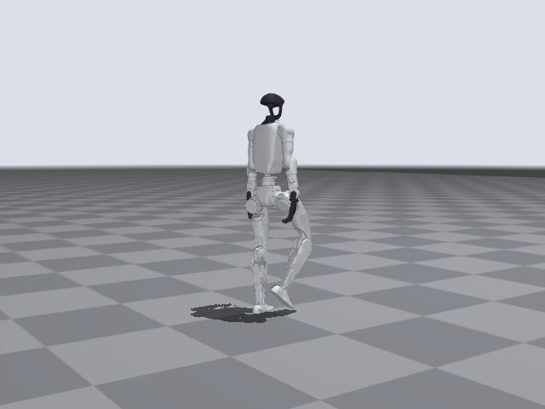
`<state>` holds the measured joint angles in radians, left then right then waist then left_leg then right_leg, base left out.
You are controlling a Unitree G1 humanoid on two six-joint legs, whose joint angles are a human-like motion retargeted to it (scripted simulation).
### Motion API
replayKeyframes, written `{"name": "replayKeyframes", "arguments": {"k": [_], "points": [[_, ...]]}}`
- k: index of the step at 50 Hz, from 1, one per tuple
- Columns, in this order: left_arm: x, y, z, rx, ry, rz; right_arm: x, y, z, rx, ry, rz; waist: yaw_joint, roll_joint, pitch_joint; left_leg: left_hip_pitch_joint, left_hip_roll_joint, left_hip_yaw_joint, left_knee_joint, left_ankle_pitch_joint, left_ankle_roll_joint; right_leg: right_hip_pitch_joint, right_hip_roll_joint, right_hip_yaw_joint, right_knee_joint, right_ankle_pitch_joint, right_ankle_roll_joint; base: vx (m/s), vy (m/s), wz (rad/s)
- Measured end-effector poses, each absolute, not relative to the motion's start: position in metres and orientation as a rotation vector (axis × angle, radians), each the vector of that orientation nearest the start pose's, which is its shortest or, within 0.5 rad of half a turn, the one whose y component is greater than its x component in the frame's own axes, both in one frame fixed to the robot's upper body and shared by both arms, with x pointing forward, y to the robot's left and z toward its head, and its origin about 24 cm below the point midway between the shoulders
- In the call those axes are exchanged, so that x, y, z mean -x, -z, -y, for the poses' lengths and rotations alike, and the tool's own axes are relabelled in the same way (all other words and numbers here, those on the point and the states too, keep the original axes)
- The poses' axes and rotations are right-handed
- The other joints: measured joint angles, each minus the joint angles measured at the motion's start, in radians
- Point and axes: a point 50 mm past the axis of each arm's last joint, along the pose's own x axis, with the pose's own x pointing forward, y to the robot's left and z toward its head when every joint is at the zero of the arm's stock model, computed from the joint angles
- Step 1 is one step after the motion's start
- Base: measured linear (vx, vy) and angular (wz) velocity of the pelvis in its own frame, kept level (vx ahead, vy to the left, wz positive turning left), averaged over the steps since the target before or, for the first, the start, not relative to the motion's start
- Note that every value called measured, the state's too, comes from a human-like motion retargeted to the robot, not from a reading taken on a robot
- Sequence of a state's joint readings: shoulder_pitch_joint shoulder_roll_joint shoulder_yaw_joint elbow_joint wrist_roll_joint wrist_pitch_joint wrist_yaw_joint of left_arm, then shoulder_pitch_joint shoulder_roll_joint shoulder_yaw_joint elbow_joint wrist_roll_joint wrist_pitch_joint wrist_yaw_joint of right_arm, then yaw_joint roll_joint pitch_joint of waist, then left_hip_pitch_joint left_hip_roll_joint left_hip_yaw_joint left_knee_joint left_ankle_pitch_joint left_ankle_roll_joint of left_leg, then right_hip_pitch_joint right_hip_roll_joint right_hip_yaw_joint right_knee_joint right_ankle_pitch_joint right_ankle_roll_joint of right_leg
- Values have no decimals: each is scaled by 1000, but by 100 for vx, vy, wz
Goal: In place motions
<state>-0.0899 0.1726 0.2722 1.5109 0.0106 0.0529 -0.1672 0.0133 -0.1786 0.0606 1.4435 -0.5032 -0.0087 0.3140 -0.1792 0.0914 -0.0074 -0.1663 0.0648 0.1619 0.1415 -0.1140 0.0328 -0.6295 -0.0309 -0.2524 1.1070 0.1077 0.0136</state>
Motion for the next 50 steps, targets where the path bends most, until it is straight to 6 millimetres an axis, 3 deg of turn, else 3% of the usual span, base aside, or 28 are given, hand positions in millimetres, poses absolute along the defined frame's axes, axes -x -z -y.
{"name": "replayKeyframes", "arguments": {"k": [5,8,11,15,17,20,22,23,25,27,30,33,35,37,40,44,48,50], "points": [[-82,167,-226,118,-185,-1346,-19,176,208,417,-566,-1576,-101,101,-15,-93,69,-56,9,24,9,-332,0,-76,407,-117,-80,-6,0,21],[-90,166,-224,114,-169,-1317,-7,176,211,402,-566,-1617,-93,110,-10,-95,84,-55,9,26,14,-380,-4,-88,463,-134,-98,2,-1,-1],[-86,168,-219,137,-157,-1326,6,175,213,402,-559,-1672,-89,108,-34,-93,83,-46,0,22,11,-343,-7,-72,400,-135,-94,10,-2,-8],[-67,173,-209,160,-154,-1373,25,174,215,382,-539,-1730,-56,86,-59,-44,74,-14,-34,17,1,-139,57,7,111,-103,-42,15,0,-23],[-51,176,-203,179,-152,-1413,31,173,217,378,-529,-1745,-38,59,-80,-23,48,8,-36,3,-2,12,102,99,-133,-70,7,24,2,-16],[-19,179,-195,202,-147,-1496,39,172,218,380,-523,-1763,-37,11,-99,10,-5,18,-7,-29,-2,284,92,150,-562,-9,35,30,4,36],[6,179,-195,215,-161,-1557,38,172,215,394,-542,-1768,-54,-23,-76,22,-18,33,115,-75,0,514,65,-4,-815,-208,-38,29,5,17],[18,178,-195,227,-173,-1591,38,172,214,402,-551,-1772,-13,-33,-106,-17,-7,87,199,-75,6,572,20,-179,-883,-283,-103,16,7,-82],[29,178,-192,249,-184,-1635,28,173,213,404,-558,-1759,35,-85,-146,-157,6,189,456,53,35,532,-26,-64,-942,-276,-80,-12,10,-62],[20,179,-188,269,-202,-1616,1,176,209,401,-553,-1677,87,-131,-58,-335,23,163,755,224,60,536,-47,3,-940,-257,-78,-41,5,-12],[10,179,-184,337,-203,-1576,-37,175,208,454,-585,-1547,112,-145,40,-555,104,168,1145,148,105,551,-31,6,-947,-233,-112,-32,2,-2],[16,179,-178,367,-190,-1602,-56,174,206,544,-602,-1464,151,-159,19,-776,230,221,1425,36,162,514,-25,61,-951,-224,-129,-7,4,-53],[27,179,-177,353,-188,-1620,-56,174,206,560,-594,-1435,177,-177,-11,-885,260,236,1535,-6,180,496,-27,95,-957,-219,-142,11,3,-42],[29,179,-178,337,-172,-1626,-61,173,204,538,-595,-1417,203,-197,1,-920,258,244,1571,-16,169,500,-35,120,-962,-216,-149,-3,3,-23],[31,178,-179,330,-168,-1644,-59,174,201,503,-612,-1431,211,-206,7,-891,232,251,1535,-20,159,507,-50,123,-967,-216,-142,0,3,5],[39,177,-180,347,-197,-1662,-43,176,201,489,-621,-1484,180,-184,-28,-713,133,235,1311,6,123,529,-53,81,-999,-215,-123,11,6,32],[48,177,-181,352,-235,-1668,-19,177,200,486,-647,-1550,145,-163,-81,-418,-28,196,871,59,46,538,-53,35,-1016,-220,-106,16,1,12],[49,176,-184,352,-244,-1674,-9,177,203,485,-659,-1592,113,-136,-76,-214,-101,143,562,104,26,564,-43,4,-986,-252,-101,20,-4,19]]}}
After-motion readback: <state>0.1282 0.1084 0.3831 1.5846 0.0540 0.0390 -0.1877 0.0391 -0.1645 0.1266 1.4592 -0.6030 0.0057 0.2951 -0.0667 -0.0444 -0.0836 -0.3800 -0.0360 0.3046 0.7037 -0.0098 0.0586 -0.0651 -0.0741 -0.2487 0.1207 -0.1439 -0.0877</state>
